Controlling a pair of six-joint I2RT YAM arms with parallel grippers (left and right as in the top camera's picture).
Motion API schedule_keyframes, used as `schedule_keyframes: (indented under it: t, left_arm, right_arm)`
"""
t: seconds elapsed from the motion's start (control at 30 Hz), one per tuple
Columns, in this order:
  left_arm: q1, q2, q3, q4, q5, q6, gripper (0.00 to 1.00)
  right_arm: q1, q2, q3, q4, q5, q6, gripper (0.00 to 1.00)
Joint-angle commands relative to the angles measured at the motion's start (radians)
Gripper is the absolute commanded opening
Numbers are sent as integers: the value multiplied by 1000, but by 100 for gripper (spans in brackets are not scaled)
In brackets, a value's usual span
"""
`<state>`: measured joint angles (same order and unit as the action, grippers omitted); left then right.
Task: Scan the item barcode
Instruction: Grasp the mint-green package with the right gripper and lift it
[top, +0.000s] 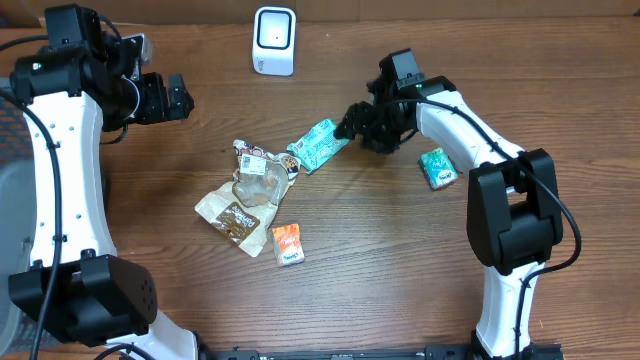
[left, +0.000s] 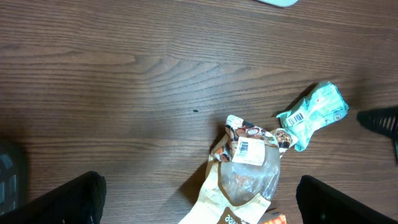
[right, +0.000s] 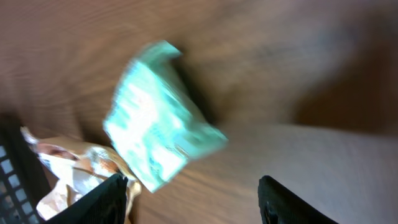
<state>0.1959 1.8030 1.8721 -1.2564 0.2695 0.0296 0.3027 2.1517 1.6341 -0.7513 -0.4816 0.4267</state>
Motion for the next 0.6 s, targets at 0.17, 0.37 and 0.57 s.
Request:
schedule_keyframes:
  t: [0.17, 0.37, 0.57]
  left_arm:
    - [-6, 9, 2, 2, 11, 16, 100]
    - [-6, 9, 2, 1, 11, 16, 100]
    - [-6, 9, 2, 1, 11, 16, 100]
  right_arm:
    - [1, 16, 7, 197, 114, -331, 69]
    - [6, 66, 7, 206, 59, -322, 68]
    - [13, 113, 7, 170, -47, -319, 59]
